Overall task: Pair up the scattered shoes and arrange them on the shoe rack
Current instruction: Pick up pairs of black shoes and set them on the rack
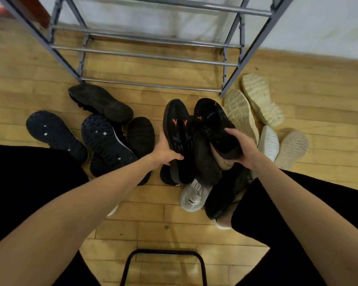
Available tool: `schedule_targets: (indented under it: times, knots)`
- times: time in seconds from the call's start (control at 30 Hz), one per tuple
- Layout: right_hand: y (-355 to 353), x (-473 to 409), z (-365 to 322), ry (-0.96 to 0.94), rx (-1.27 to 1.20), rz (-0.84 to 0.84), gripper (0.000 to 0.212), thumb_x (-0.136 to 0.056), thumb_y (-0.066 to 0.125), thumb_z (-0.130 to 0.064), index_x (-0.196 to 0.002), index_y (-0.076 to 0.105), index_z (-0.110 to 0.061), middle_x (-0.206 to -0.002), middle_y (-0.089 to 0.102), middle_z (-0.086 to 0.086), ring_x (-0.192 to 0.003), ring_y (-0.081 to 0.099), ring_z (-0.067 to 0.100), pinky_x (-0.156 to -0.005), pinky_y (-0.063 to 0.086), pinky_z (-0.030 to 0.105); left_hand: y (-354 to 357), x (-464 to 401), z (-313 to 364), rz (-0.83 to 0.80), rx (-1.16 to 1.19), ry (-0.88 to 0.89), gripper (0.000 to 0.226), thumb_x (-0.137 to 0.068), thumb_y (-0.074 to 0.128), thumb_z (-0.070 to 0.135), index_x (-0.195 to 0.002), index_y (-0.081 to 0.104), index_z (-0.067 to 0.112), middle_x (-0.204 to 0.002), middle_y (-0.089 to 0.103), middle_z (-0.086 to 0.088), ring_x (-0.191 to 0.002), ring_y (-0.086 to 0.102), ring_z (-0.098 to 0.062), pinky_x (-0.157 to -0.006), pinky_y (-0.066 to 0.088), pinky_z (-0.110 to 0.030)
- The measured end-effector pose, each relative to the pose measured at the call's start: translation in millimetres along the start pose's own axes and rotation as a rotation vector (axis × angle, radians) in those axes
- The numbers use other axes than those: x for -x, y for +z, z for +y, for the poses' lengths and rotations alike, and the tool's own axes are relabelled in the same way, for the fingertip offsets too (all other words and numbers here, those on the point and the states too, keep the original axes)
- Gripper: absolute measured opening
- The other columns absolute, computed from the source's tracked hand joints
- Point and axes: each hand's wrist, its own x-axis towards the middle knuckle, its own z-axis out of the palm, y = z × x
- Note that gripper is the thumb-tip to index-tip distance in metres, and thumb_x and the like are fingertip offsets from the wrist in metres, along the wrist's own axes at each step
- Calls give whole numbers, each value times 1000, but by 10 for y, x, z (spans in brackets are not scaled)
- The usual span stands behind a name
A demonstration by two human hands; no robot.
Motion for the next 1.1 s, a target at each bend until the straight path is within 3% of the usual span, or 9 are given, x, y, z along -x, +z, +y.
schedule_targets:
  times: [0.13, 0.3, 0.4, 0.57, 0.7, 0.8, 0.87, 1.0, 1.1]
  knots:
    - [87, 81, -43, -228, 443, 62, 37, -79, 74, -30, -104, 67, -2, -94, 68, 10, -89, 65, 22, -75, 52, 30, 88, 2, 42, 133, -11, -12, 114, -78, 71, -2, -152, -13, 20, -148, 36, -11, -136, 39, -32, -97, 48, -40]
    - [165, 137, -107, -376, 295, 26, 22, -90, 62, -16, -106, 66, -2, -88, 66, 6, -73, 61, 7, -50, 46, 8, -127, -26, 316, 268, 134, -50, 81, -85, 70, 19, -147, 21, 6, -144, 42, -14, -127, 46, -26, -95, 43, -35]
    - [307, 57, -188, -392, 192, 9, 28, -92, 62, -19, -117, 53, -10, -98, 62, 1, -80, 60, 5, -64, 50, 15, -349, -95, 492, 311, 157, 4, 62, -85, 68, 20, -138, 39, 6, -135, 51, -12, -114, 51, -22, -85, 42, -31]
    - [621, -316, -431, -342, 58, -1, 37, -99, 50, -24, -131, 45, -7, -124, 59, 11, -112, 60, 25, -101, 48, 47, -545, -380, 641, 266, 282, 39, 63, -90, 63, 10, -145, 33, 9, -139, 50, -10, -124, 50, -25, -89, 44, -33]
    - [822, -674, -631, -357, 11, 60, 37, -103, 42, -23, -136, 37, -6, -135, 51, 12, -124, 52, 27, -107, 43, 45, -670, -686, 753, 191, 413, 35, 56, -81, 60, 5, -135, 47, 5, -126, 60, -13, -108, 59, -23, -74, 49, -31]
    - [933, -940, -738, -381, 29, 114, 41, -104, 35, -25, -141, 33, -6, -143, 45, 11, -131, 45, 26, -110, 39, 40, -723, -948, 831, 170, 495, 70, 46, -81, 55, 1, -128, 55, 4, -120, 62, -13, -107, 60, -25, -78, 51, -32]
    - [1004, -1074, -784, -399, 41, 128, 44, -105, 33, -27, -144, 30, -8, -147, 41, 9, -136, 40, 24, -113, 35, 40, -721, -1141, 843, 151, 598, 69, 50, -81, 58, 3, -131, 52, 6, -124, 62, -12, -112, 60, -27, -84, 52, -34]
    - [1162, -1323, -938, -412, 35, 146, 51, -104, 34, -30, -149, 22, -8, -152, 36, 9, -139, 36, 26, -114, 33, 43, -655, -1472, 923, 155, 711, 116, 55, -85, 60, -2, -138, 45, 7, -129, 61, -10, -99, 62, -15, -71, 52, -26]
    - [1229, -1499, -1120, -404, 33, 167, 51, -104, 32, -31, -148, 23, -8, -147, 41, 10, -135, 42, 27, -110, 38, 39, -654, -1676, 1048, 182, 776, 128, 57, -83, 60, -8, -136, 45, 3, -130, 61, -14, -107, 63, -23, -73, 56, -29]
